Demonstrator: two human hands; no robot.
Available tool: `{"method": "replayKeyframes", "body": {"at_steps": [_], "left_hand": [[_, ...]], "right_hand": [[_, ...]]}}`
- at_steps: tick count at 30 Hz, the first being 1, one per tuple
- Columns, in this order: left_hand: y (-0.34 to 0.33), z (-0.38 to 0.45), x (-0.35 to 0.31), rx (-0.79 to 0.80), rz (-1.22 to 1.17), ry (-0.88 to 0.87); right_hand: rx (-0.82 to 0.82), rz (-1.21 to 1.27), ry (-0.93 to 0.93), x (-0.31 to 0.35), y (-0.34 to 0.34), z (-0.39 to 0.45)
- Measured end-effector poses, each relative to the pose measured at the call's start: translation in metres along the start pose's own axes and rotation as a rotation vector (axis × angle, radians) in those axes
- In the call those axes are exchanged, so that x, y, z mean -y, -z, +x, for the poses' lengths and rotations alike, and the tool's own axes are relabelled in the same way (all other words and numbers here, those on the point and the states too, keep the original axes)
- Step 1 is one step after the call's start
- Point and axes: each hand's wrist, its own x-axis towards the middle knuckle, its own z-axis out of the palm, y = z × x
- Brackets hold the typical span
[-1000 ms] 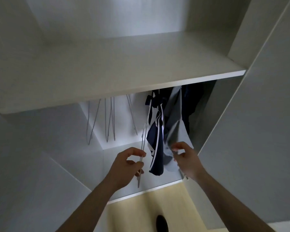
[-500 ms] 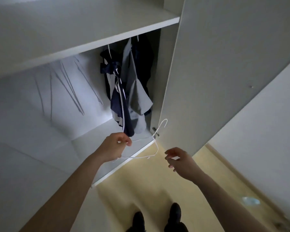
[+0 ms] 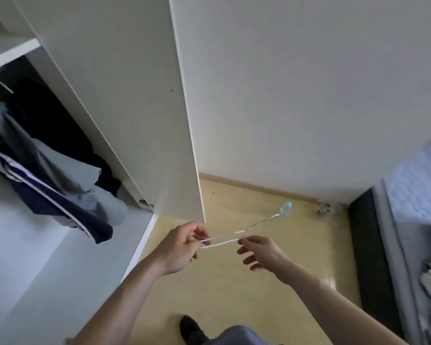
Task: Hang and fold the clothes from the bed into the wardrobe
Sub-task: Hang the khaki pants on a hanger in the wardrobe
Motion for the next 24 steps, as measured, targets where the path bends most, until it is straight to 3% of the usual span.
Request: {"method": "replayKeyframes", "body": {"at_steps": [9, 15, 24], "left_hand": [[-0.213, 0.037, -0.103, 0.318, 0.156, -0.178], [-0.336, 0.057, -0.155, 0.556, 0.248, -0.280], [-0.458, 0.138, -0.233, 0.695, 0.476, -0.370]], "right_hand": [[-0.306, 0.426, -0.051, -0.119, 0.173, -0.075], [-0.526, 0.517, -0.032, -0.189, 0.275, -0.118], [-0.894, 0.595, -0.070, -0.282, 0.398, -0.180]]}}
